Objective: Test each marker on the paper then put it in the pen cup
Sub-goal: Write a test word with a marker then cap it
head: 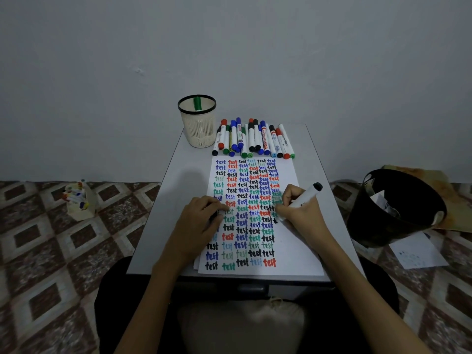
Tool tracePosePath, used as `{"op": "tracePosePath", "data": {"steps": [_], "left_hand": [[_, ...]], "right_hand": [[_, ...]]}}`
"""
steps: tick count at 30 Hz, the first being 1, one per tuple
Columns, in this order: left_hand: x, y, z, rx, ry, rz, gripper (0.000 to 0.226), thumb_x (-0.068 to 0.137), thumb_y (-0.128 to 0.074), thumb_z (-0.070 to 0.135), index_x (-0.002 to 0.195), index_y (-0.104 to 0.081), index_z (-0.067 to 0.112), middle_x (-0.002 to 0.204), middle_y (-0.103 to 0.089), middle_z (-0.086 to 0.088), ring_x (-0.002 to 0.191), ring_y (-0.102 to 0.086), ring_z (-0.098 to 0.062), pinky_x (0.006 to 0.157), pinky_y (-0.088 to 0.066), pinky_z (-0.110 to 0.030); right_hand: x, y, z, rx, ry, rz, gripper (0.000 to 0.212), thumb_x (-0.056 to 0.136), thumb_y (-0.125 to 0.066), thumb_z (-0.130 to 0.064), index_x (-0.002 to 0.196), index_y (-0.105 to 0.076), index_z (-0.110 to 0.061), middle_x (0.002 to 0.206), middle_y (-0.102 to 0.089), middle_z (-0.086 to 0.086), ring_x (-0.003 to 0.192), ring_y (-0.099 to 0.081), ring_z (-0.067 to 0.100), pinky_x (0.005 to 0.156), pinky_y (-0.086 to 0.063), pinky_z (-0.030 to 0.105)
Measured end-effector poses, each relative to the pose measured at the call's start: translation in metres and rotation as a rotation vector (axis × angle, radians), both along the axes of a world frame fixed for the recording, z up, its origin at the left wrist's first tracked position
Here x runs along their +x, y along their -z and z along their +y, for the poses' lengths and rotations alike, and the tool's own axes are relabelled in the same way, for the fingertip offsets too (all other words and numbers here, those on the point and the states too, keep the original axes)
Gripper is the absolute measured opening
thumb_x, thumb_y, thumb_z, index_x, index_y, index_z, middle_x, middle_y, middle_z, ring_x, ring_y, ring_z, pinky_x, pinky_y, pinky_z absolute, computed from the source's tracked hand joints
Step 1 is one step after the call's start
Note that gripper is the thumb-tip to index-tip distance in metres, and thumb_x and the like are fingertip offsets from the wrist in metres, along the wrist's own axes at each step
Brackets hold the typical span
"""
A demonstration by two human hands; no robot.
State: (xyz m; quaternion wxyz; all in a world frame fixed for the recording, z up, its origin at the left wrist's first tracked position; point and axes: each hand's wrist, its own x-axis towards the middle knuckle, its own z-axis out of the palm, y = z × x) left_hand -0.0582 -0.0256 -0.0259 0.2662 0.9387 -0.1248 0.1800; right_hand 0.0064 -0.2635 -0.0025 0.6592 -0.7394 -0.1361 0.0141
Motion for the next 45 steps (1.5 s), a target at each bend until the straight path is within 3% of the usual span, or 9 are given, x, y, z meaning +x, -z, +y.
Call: {"op": "tracePosePath", "data": {"steps": [5, 13, 19, 26, 31, 33, 38, 42, 45], "left_hand": [[0.0003, -0.0002, -0.0001, -0.002, -0.001, 0.002, 0.038, 0.094, -0.038, 0.036, 0.111, -0.064, 0.015, 0.109, -0.058, 0.000, 0.097, -0.048, -0.013, 0.085, -0.042, -0.030], [0.0006, -0.0002, -0.0006, -0.011, 0.002, -0.008, 0.037, 0.093, -0.039, 0.034, 0.111, -0.065, 0.014, 0.108, -0.059, -0.001, 0.098, -0.048, -0.014, 0.085, -0.042, -0.031], [0.0016, 0.0012, 0.0002, -0.007, 0.006, -0.008, 0.036, 0.094, -0.040, 0.033, 0.111, -0.065, 0.015, 0.107, -0.058, -0.001, 0.097, -0.048, -0.014, 0.084, -0.042, -0.030], [0.0012, 0.0006, 0.0001, -0.002, 0.007, -0.013, 0.034, 0.094, -0.041, 0.032, 0.110, -0.065, 0.015, 0.107, -0.058, 0.000, 0.095, -0.048, -0.013, 0.083, -0.041, -0.029], [0.0004, 0.0001, -0.0007, -0.007, 0.002, -0.001, 0.036, 0.094, -0.039, 0.034, 0.112, -0.065, 0.016, 0.107, -0.057, 0.001, 0.096, -0.047, -0.012, 0.083, -0.040, -0.029], [0.0000, -0.0004, -0.0007, -0.008, -0.001, 0.006, 0.036, 0.094, -0.039, 0.034, 0.112, -0.064, 0.016, 0.108, -0.057, 0.002, 0.096, -0.047, -0.012, 0.084, -0.040, -0.028], [0.0001, -0.0011, -0.0011, -0.008, -0.002, 0.014, 0.036, 0.094, -0.039, 0.034, 0.111, -0.064, 0.016, 0.107, -0.057, 0.001, 0.096, -0.047, -0.013, 0.084, -0.042, -0.030], [-0.0002, -0.0013, -0.0009, -0.007, -0.006, 0.016, 0.036, 0.094, -0.039, 0.035, 0.111, -0.064, 0.015, 0.107, -0.057, 0.000, 0.097, -0.047, -0.013, 0.085, -0.042, -0.029], [-0.0012, -0.0022, -0.0008, -0.010, -0.006, 0.017, 0.036, 0.094, -0.039, 0.034, 0.111, -0.064, 0.015, 0.107, -0.057, 0.000, 0.097, -0.046, -0.012, 0.084, -0.041, -0.028]], "right_hand": [[-0.0024, -0.0035, 0.0014, -0.001, 0.033, -0.017, 0.034, 0.073, -0.055, 0.023, 0.062, -0.041, -0.006, 0.060, -0.042, 0.010, 0.051, -0.042, 0.001, 0.049, -0.037, 0.013], [-0.0041, -0.0056, 0.0014, -0.006, 0.021, -0.014, 0.035, 0.073, -0.056, 0.023, 0.061, -0.041, -0.006, 0.059, -0.042, 0.009, 0.048, -0.041, 0.002, 0.047, -0.037, 0.014], [-0.0033, -0.0034, -0.0001, 0.026, 0.078, -0.011, 0.024, 0.074, -0.053, 0.023, 0.063, -0.040, 0.006, 0.061, -0.040, 0.011, 0.051, -0.039, 0.003, 0.047, -0.034, 0.016], [-0.0025, -0.0037, -0.0003, 0.012, 0.053, -0.014, 0.032, 0.070, -0.056, 0.021, 0.060, -0.039, -0.004, 0.051, -0.039, -0.002, 0.046, -0.037, 0.001, 0.045, -0.033, 0.015], [-0.0026, -0.0029, -0.0019, 0.065, 0.104, -0.017, 0.023, 0.072, -0.053, 0.026, 0.061, -0.042, 0.009, 0.052, -0.042, 0.002, 0.046, -0.041, 0.001, 0.044, -0.035, 0.013], [-0.0030, -0.0022, 0.0000, 0.051, 0.107, -0.013, 0.024, 0.073, -0.052, 0.025, 0.061, -0.039, 0.008, 0.057, -0.039, 0.010, 0.049, -0.040, 0.003, 0.046, -0.034, 0.015], [-0.0024, -0.0023, -0.0012, 0.102, 0.100, -0.007, 0.024, 0.075, -0.047, 0.027, 0.063, -0.038, 0.009, 0.058, -0.037, 0.009, 0.050, -0.038, 0.002, 0.047, -0.033, 0.016], [-0.0011, 0.0008, -0.0009, 0.056, 0.089, -0.015, 0.024, 0.076, -0.052, 0.022, 0.065, -0.035, 0.010, 0.063, -0.039, 0.022, 0.059, -0.038, 0.020, 0.051, -0.033, 0.024], [-0.0004, 0.0010, -0.0021, 0.046, 0.052, 0.012, 0.028, 0.074, -0.053, 0.020, 0.062, -0.035, 0.003, 0.061, -0.039, 0.017, 0.057, -0.040, 0.019, 0.051, -0.035, 0.025]]}}
